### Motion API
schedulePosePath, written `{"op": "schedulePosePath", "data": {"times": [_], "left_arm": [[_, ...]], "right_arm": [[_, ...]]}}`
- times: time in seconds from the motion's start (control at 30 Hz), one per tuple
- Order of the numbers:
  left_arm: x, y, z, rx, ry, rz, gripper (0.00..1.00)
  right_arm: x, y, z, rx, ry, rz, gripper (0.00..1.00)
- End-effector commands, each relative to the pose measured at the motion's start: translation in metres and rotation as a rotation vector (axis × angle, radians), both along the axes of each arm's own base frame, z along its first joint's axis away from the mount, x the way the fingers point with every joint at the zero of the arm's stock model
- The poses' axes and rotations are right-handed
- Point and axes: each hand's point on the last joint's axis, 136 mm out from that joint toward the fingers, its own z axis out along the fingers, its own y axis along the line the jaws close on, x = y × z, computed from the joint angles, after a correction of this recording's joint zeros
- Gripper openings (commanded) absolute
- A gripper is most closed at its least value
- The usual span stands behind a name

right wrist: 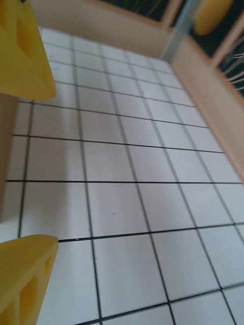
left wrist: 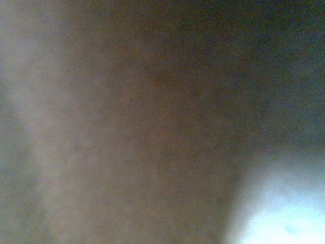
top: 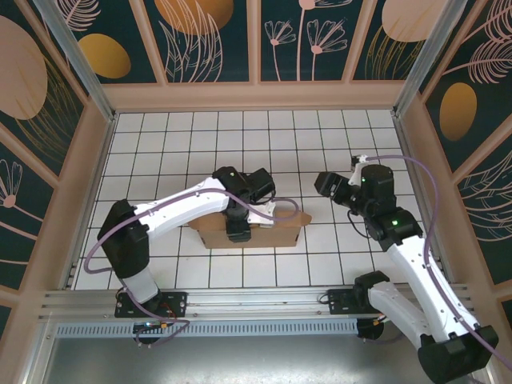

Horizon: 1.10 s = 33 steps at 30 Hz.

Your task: Fold the paper box

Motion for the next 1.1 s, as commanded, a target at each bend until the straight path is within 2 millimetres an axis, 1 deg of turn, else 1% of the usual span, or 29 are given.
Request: {"op": "schedulePosePath", "data": {"times": [0.0,0.13,0.23,0.4,0.5,0.63,0.7,0.77,0.83,0.9,0.93,1.0,1.03,1.07], "left_arm": [[-0.001,-0.005,-0.014,0.038,0.05,-0.013,0.59],[0.007,-0.011,-0.021,0.055,0.035,-0.02,0.6],[0.009,-0.016,-0.022,0.042,0.034,-0.023,0.59],[0.012,-0.018,-0.024,0.036,0.025,-0.034,0.58],[0.013,-0.019,-0.024,0.034,0.018,-0.038,0.58],[0.016,-0.025,-0.022,0.008,0.006,-0.04,0.57],[0.017,-0.03,-0.02,-0.019,0.003,-0.04,0.58],[0.019,-0.035,-0.019,-0.048,-0.008,-0.044,0.59],[0.021,-0.038,-0.015,-0.081,-0.028,-0.041,0.64],[0.023,-0.042,-0.007,-0.13,-0.061,-0.036,0.82],[0.023,-0.043,-0.002,-0.161,-0.078,-0.03,0.97],[0.027,-0.048,0.013,-0.229,-0.126,-0.014,0.99],[0.031,-0.051,0.028,-0.289,-0.167,0.0,0.99],[0.033,-0.051,0.038,-0.333,-0.193,0.016,0.99]], "right_arm": [[-0.018,0.007,-0.024,-0.073,0.126,0.078,0.72],[-0.04,0.025,-0.025,0.053,0.171,0.153,0.69],[-0.05,0.035,-0.035,0.103,0.229,0.189,0.66],[-0.056,0.036,-0.047,0.107,0.256,0.189,0.6],[-0.059,0.037,-0.061,0.121,0.289,0.188,0.58],[-0.066,0.047,-0.074,0.169,0.322,0.205,0.56],[-0.068,0.05,-0.079,0.173,0.329,0.208,0.53],[-0.067,0.046,-0.087,0.151,0.335,0.183,0.46],[-0.065,0.038,-0.093,0.115,0.332,0.144,0.41],[-0.064,0.032,-0.096,0.088,0.33,0.116,0.38],[-0.063,0.031,-0.097,0.078,0.33,0.108,0.38],[-0.063,0.027,-0.1,0.061,0.337,0.093,0.37],[-0.062,0.026,-0.101,0.055,0.338,0.087,0.37],[-0.062,0.026,-0.102,0.05,0.338,0.082,0.37]]}}
